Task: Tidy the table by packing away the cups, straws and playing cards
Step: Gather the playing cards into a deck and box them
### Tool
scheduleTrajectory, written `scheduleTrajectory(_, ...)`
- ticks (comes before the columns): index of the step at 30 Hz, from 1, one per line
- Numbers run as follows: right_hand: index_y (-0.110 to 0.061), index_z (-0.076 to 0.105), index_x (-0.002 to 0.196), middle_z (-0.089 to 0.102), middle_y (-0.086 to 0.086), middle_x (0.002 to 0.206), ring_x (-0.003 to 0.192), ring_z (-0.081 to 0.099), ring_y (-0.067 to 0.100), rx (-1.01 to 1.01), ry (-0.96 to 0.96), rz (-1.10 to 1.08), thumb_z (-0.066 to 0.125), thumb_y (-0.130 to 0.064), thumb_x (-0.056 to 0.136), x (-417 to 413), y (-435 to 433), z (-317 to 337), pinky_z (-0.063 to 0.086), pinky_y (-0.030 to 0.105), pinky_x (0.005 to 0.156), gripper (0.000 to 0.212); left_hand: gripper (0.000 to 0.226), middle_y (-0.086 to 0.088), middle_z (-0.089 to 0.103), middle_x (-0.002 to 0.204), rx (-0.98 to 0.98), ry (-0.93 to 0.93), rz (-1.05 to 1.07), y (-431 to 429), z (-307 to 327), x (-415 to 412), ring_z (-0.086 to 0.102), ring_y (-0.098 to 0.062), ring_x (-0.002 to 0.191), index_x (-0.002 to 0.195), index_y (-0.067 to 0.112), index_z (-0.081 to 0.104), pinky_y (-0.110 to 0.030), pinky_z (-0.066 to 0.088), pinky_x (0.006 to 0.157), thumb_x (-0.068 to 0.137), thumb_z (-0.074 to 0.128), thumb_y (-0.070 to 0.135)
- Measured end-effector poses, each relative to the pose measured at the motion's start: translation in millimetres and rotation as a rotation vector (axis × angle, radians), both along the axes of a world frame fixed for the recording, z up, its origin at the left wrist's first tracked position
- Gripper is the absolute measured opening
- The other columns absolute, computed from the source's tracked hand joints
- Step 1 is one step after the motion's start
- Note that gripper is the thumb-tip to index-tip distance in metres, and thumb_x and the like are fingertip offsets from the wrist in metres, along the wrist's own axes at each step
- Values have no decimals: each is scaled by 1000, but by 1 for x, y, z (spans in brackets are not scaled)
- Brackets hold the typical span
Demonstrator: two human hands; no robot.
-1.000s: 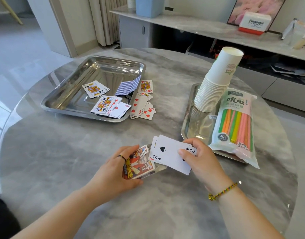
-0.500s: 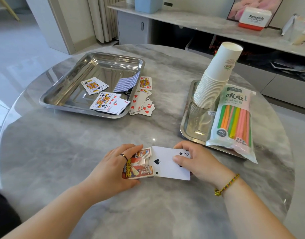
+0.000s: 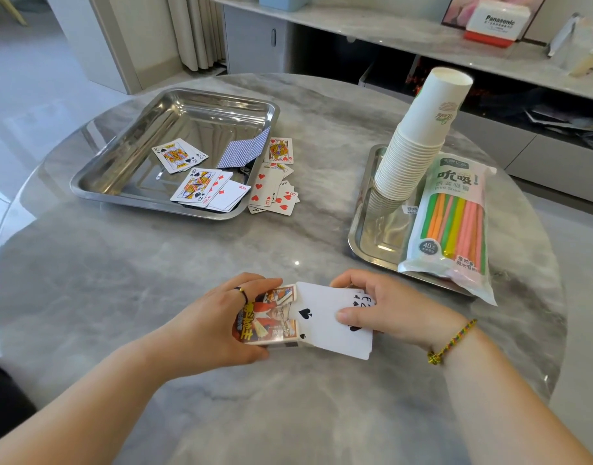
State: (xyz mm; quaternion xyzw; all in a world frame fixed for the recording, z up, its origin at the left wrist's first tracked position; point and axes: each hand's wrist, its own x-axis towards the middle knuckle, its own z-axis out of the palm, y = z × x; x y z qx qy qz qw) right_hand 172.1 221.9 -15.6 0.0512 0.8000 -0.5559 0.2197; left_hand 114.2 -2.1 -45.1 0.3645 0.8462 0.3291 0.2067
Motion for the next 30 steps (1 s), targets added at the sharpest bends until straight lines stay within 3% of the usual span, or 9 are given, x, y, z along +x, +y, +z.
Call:
scheduleTrajectory(3, -25, 52, 83, 56, -5, 78, 49, 53, -7, -51, -27, 1, 57, 4, 80, 1, 2, 5, 39, 8, 44, 29, 80, 33, 34, 112, 25, -20, -19, -2, 2, -1, 38, 23, 100, 107, 56, 21, 7, 28, 81, 64, 78, 21)
scheduleTrajectory(7, -27, 53, 85, 58, -3, 79, 51, 54, -3, -14, -126, 116, 57, -1, 82, 5, 7, 8, 31, 12, 42, 26, 80, 31, 38, 114, 24, -64, -64, -3, 7, 1, 40, 18, 104, 108, 56, 26, 3, 32, 86, 62, 79, 18)
scheduleTrajectory(15, -34, 59, 81, 57, -17, 60, 50, 52, -9, 34, -103, 130, 54, -9, 86, 3, -3, 6, 33, 6, 41, 26, 79, 39, 31, 110, -48, 15, -84, 2, 12, 6, 40, 18, 101, 109, 59, 21, 5, 28, 84, 61, 77, 29)
scheduleTrajectory(19, -28, 50, 75, 53, -8, 67, 45, 51, -9, 59, 32, -39, 56, -9, 85, -3, -19, -5, 38, 4, 46, 21, 79, 43, 26, 106, -50, 61, -42, 8, 9, 11, 41, 10, 103, 124, 50, 28, 4, 29, 80, 62, 75, 37)
scheduleTrajectory(21, -28, 48, 77, 54, -7, 69, 49, 52, -5, 51, 104, -196, 59, -13, 83, -5, -22, -12, 40, 7, 50, 20, 79, 43, 25, 105, -25, 61, 14, 9, 7, 10, 43, 8, 101, 121, 51, 26, 3, 31, 79, 62, 76, 34)
scheduleTrajectory(24, -24, 50, 78, 58, 2, 74, 58, 54, 6, -87, 122, -425, 58, -10, 83, -6, -22, -17, 43, 16, 49, 17, 81, 43, 24, 103, 5, 74, 125, 8, 4, 6, 44, 4, 99, 128, 43, 31, -3, 33, 78, 62, 77, 33)
scheduleTrajectory(26, -18, 56, 79, 59, 2, 71, 50, 53, 1, -165, 160, -508, 54, -3, 84, -6, -24, -17, 43, 14, 45, 16, 83, 43, 25, 102, 30, 99, 216, 6, 2, 3, 45, 1, 100, 131, 38, 33, -8, 33, 81, 61, 78, 31)
scheduleTrajectory(28, -16, 62, 88, 60, -8, 73, 52, 53, -4, -101, 251, -484, 50, 2, 85, -4, -33, -18, 43, 9, 52, 21, 83, 41, 27, 102, 52, 119, 279, 6, 0, 2, 46, -1, 102, 131, 36, 34, -13, 33, 83, 61, 78, 31)
scheduleTrajectory(30, -18, 60, 105, 58, -13, 91, 76, 54, -2, 124, 367, -360, 47, -1, 87, 1, -44, -24, 40, 7, 69, 28, 83, 39, 28, 102, 59, 136, 306, 7, -2, 2, 45, -1, 101, 132, 37, 34, -15, 33, 83, 61, 78, 32)
